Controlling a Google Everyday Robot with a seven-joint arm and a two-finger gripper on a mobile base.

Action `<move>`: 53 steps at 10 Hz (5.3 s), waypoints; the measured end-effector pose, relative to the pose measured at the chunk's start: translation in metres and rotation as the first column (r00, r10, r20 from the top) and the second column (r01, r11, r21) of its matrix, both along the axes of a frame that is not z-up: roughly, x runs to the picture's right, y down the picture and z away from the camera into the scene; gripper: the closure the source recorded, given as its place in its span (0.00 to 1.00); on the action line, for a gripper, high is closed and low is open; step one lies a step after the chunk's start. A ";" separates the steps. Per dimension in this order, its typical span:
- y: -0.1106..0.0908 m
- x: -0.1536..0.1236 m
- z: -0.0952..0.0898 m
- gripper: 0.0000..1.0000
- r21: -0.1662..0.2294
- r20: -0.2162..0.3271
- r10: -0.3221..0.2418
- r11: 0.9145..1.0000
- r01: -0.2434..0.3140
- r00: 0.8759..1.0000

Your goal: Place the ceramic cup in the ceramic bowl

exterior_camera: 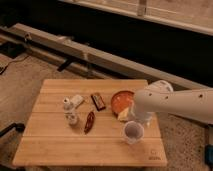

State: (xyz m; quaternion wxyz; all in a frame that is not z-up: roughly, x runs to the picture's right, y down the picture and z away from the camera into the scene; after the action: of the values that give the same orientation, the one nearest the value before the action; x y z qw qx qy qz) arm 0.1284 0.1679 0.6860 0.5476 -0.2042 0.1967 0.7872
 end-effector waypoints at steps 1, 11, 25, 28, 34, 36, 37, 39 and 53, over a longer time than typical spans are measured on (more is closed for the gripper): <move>0.001 -0.008 0.002 0.20 -0.010 0.011 -0.015 1.000 0.015 1.000; 0.044 -0.051 0.044 0.29 -0.107 0.013 -0.060 0.992 0.061 0.998; -0.051 -0.010 0.005 1.00 0.029 0.008 -0.068 0.997 0.068 0.998; -0.076 -0.013 0.017 1.00 0.115 -0.040 -0.135 0.984 0.138 0.990; -0.120 -0.013 0.057 1.00 0.187 -0.120 -0.209 0.955 0.229 0.970; -0.132 -0.008 0.077 1.00 0.192 -0.144 -0.223 0.949 0.249 0.964; -0.138 -0.003 0.090 1.00 0.188 -0.163 -0.230 0.948 0.259 0.960; -0.140 -0.001 0.109 1.00 0.167 -0.193 -0.261 0.941 0.293 0.946; -0.102 -0.011 0.142 0.20 -0.092 -0.163 -0.545 0.838 0.537 0.823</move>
State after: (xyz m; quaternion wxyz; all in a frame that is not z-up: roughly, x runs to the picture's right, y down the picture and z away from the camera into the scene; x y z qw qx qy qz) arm 0.1170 0.0655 0.8277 0.7235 -0.0787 0.3122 0.6106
